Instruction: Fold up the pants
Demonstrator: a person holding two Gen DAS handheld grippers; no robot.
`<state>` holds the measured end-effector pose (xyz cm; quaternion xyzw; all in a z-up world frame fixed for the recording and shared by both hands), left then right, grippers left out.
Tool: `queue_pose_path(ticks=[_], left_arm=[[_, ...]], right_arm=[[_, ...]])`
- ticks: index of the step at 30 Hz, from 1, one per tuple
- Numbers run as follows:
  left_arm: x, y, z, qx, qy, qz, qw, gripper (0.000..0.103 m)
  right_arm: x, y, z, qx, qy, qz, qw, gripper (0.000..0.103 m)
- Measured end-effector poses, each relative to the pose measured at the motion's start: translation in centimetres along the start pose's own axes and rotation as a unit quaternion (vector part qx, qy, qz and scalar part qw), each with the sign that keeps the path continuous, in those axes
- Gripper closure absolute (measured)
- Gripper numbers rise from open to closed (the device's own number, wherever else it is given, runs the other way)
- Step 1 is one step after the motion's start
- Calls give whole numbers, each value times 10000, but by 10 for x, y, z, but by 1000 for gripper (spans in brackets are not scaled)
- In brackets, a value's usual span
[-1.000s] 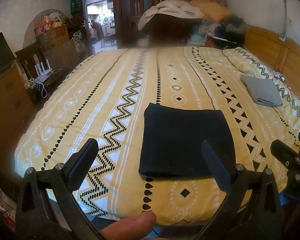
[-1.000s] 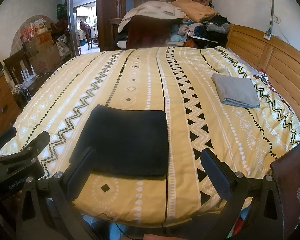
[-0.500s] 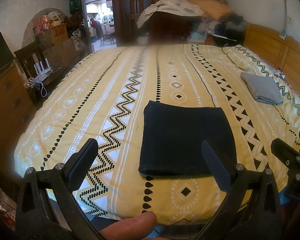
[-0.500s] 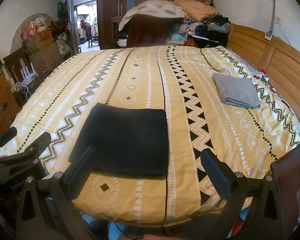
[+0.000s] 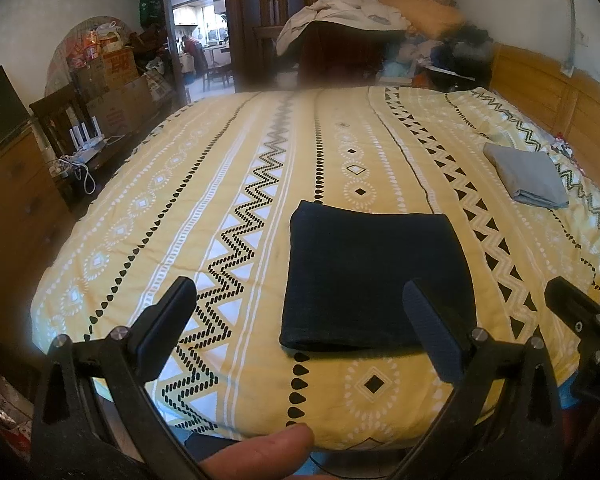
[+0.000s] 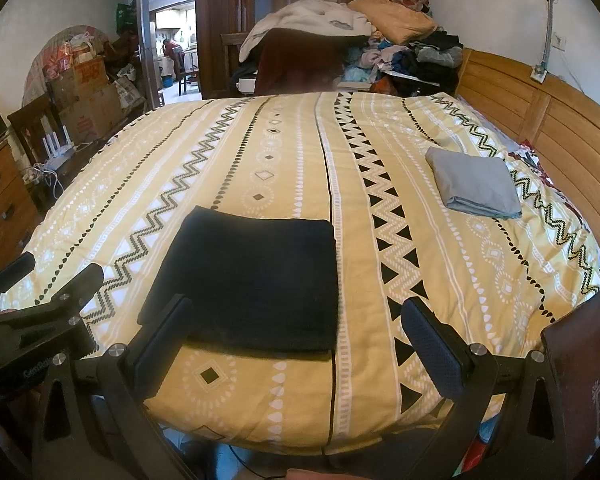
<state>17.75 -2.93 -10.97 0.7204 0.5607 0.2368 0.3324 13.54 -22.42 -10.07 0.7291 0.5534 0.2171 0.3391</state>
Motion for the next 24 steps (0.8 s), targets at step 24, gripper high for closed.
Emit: queue_pose_path(ticks=[24], left_arm=[[4,-4,10,140,108,-47,9998,0]], right_arm=[[4,0,10,69,56,-104,9999,0]])
Point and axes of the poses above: each gripper's, at about its wrist camera, not at the fingertips, and z roughly the way its jaws point, x to its left, y to its top, the point moved 10 cm from there along z, roughly the way its jaws point, and after that the axes turned 7 degrees about -y, right-handed, at the moved point
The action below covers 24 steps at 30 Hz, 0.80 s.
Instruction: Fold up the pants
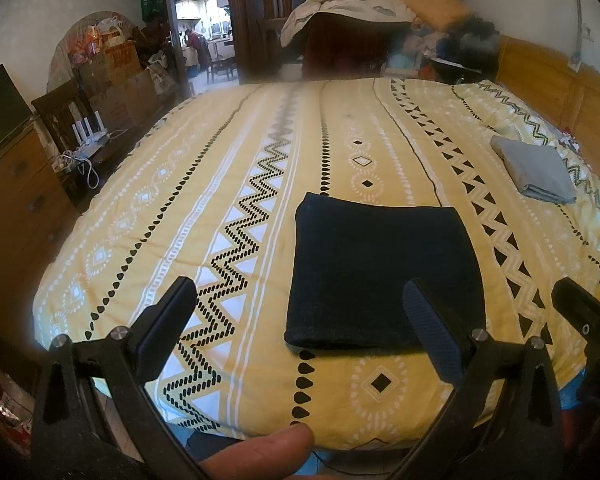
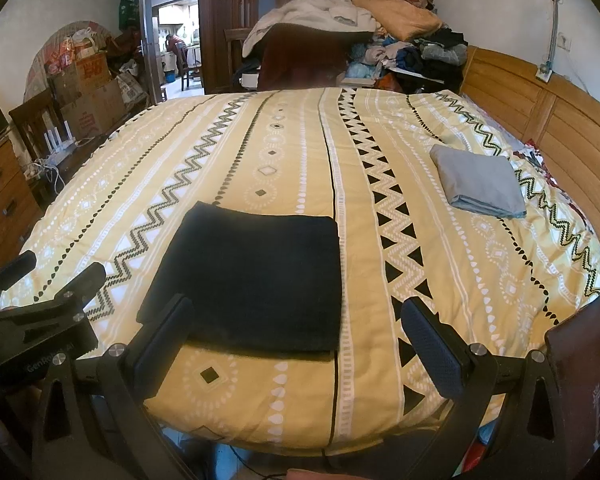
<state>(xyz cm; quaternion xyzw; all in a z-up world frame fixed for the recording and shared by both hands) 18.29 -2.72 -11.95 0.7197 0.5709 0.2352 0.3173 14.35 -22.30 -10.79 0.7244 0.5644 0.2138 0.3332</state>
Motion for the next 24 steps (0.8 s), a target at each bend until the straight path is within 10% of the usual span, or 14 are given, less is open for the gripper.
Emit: queue_pose_path(ticks=[24], left_arm=[[5,-5,0,33,54,-35,10000,0]], right_arm=[[5,1,9,44,28,-76,10000,0]])
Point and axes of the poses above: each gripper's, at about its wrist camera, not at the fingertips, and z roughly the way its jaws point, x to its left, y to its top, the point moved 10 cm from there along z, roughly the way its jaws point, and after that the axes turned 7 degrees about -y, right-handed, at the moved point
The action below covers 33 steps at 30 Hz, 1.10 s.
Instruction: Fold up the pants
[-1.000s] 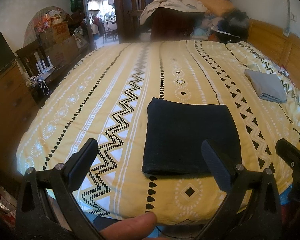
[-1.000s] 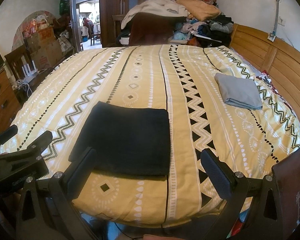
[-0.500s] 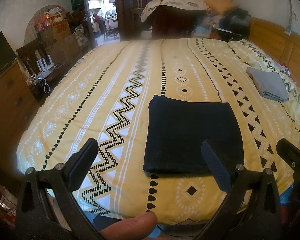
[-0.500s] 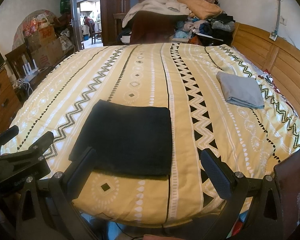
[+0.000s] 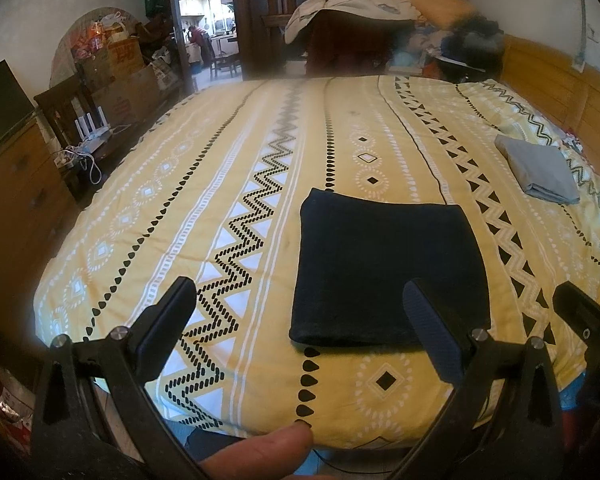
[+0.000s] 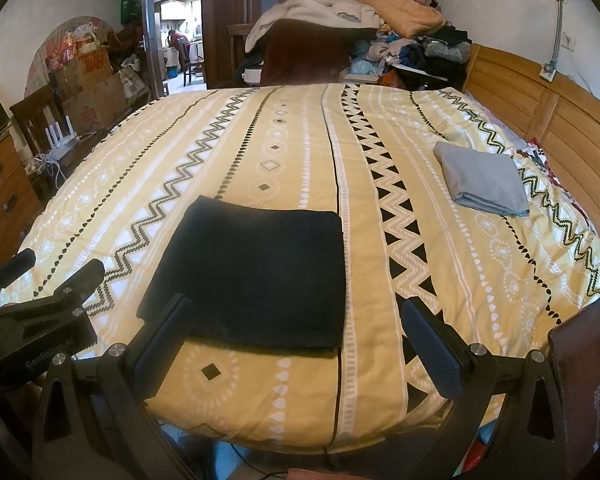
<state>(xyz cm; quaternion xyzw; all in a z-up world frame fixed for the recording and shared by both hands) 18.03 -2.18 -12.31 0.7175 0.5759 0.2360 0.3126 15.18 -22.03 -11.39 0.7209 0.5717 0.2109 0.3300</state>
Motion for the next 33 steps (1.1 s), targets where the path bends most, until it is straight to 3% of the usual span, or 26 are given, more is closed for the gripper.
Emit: queue_pose_path(ticks=[33], left_arm=[[-2,-1,0,38,1,-8,10000,0]], right_arm=[[3,-7,4,31,-15,-92,10000,0]])
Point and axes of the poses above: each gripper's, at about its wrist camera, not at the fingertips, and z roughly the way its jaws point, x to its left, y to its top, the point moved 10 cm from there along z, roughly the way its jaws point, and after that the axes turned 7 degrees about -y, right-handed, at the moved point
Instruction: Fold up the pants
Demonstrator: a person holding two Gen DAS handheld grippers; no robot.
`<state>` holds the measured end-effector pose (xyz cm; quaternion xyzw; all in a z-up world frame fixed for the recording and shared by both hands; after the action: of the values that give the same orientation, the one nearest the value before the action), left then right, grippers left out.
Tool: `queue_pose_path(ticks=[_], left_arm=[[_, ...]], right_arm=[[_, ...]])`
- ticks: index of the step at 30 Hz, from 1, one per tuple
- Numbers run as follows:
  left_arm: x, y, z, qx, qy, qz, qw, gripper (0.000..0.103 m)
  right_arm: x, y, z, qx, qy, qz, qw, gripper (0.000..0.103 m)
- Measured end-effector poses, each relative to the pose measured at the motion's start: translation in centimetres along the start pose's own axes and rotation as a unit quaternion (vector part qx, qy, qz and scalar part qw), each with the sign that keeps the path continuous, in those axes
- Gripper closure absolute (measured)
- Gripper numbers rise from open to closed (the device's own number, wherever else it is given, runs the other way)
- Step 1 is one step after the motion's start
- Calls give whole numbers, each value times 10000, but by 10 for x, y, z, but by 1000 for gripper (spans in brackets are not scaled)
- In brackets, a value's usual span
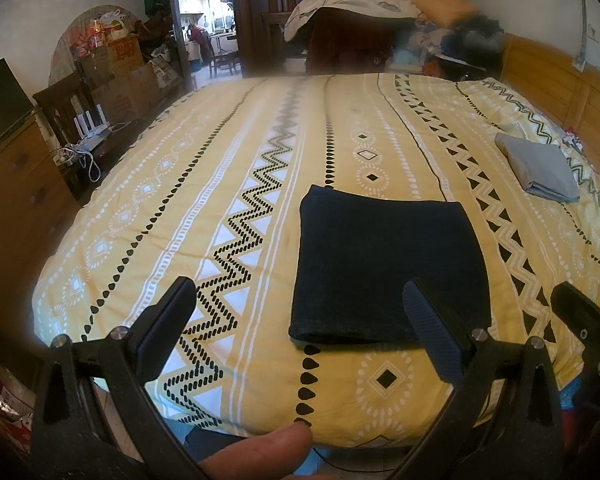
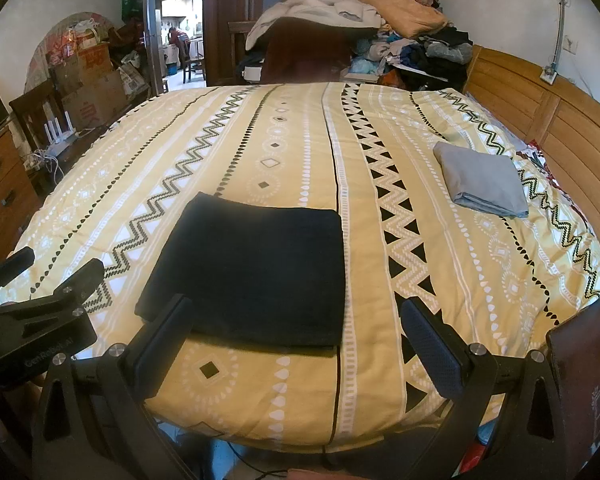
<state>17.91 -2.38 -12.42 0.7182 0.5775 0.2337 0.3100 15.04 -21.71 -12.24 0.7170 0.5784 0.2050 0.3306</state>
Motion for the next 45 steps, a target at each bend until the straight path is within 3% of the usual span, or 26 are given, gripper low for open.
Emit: queue_pose_path(ticks=[45], left_arm=[[4,-6,13,181,-53,-40,9998,0]], right_arm=[[-1,-2,5,51,19,-31,10000,0]])
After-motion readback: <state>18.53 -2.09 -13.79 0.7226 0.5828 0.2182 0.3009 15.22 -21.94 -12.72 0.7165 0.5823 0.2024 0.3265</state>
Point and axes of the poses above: each gripper's, at about its wrist camera, not at the fingertips, and z roughly the way its jaws point, x to its left, y to its top, the point moved 10 cm from there along z, roughly the way its jaws point, and after that the axes turned 7 degrees about -y, right-handed, at the moved point
